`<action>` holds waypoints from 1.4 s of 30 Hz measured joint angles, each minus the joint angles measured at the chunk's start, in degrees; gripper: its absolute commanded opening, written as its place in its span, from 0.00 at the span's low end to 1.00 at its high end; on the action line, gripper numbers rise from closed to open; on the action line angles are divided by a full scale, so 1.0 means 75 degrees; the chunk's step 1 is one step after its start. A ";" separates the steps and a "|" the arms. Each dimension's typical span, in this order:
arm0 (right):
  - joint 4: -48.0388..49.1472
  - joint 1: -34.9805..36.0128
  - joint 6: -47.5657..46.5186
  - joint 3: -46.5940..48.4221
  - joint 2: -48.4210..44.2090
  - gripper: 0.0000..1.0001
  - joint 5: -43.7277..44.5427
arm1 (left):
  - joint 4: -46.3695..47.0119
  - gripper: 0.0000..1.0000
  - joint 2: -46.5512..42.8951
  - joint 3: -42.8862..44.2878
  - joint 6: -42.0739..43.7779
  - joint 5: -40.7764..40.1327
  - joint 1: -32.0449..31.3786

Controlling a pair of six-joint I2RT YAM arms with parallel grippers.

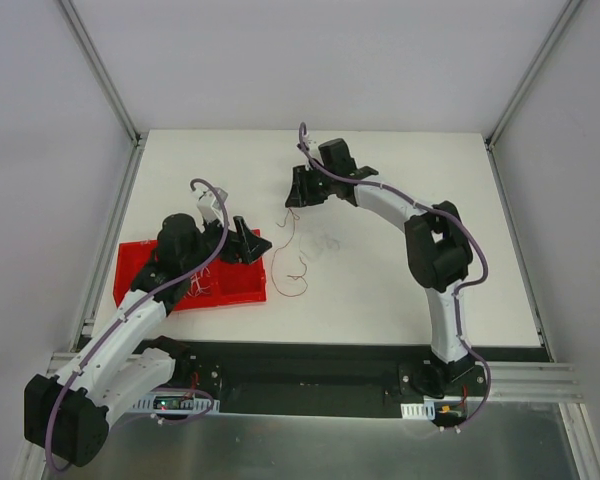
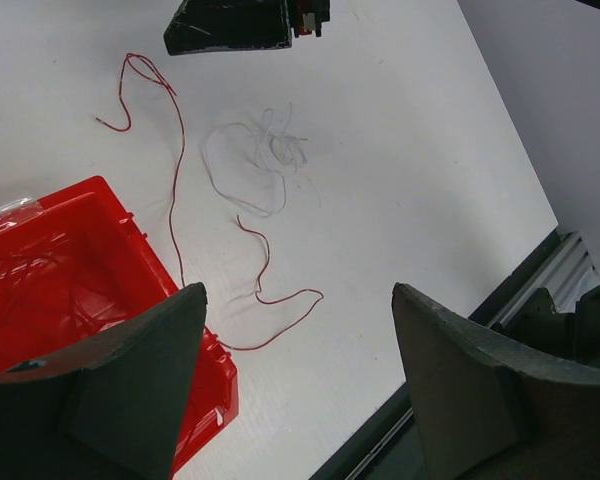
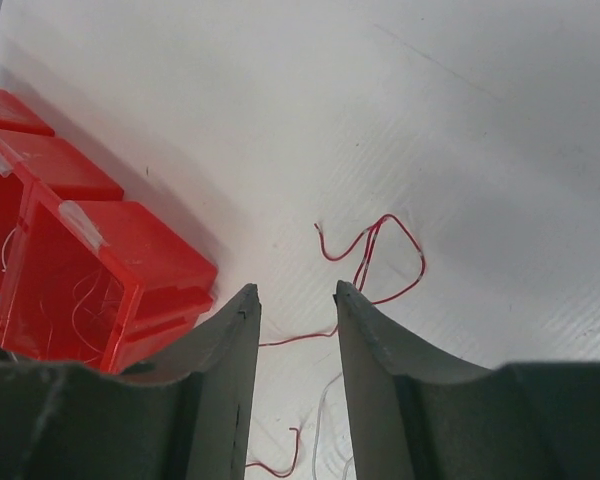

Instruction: Untangle the cables

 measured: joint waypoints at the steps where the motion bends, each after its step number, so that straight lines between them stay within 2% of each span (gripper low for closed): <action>1: -0.0020 0.0000 -0.0009 0.0052 0.0061 0.39 -0.0009 | -0.0023 0.74 0.0003 0.0000 0.0000 0.0003 0.0000; 9: -0.0195 0.0006 -0.0082 0.0396 0.0647 0.40 0.0044 | -0.0076 0.76 0.0157 0.0000 0.0006 0.0160 0.0000; 15: -0.0254 0.0006 -0.0105 0.0510 0.0985 0.28 0.0079 | -0.0079 0.76 0.0259 0.0009 0.0012 0.0192 0.0000; 18: -0.0265 0.0006 -0.0102 0.0539 0.1070 0.26 0.0076 | -0.0079 0.76 0.0289 0.0026 0.0017 0.0201 0.0000; 20: -0.0280 0.0009 -0.0102 0.0586 0.1105 0.17 0.0073 | -0.0073 0.76 0.0315 0.0044 0.0020 0.0213 0.0000; 23: -0.0268 0.0006 -0.0087 0.0635 0.1139 0.09 0.0073 | -0.0076 0.76 0.0341 0.0061 0.0020 0.0291 0.0000; 26: -0.0265 0.0009 -0.0055 0.0632 0.1137 0.04 0.0073 | -0.0079 0.86 0.0344 0.0073 0.0029 0.0347 0.0000; 29: -0.0198 0.0006 0.0047 0.0420 0.1017 0.00 0.0058 | -0.0085 0.88 0.0408 0.0131 0.0085 0.0504 0.0000; 34: -0.0073 0.0000 0.0460 -0.1195 -0.0326 0.00 -0.0248 | -0.0055 0.82 0.1008 0.0530 0.0256 0.1142 -0.0003; 38: 0.0137 -0.0015 0.0898 -0.2337 -0.1935 0.00 -0.0670 | -0.0032 0.84 0.1664 0.0898 0.0463 0.1597 -0.0160; 42: 0.0597 -0.0064 0.1349 -0.3223 -0.3497 0.00 -0.1119 | -0.0020 0.86 0.2291 0.1201 0.0589 0.1722 -0.0822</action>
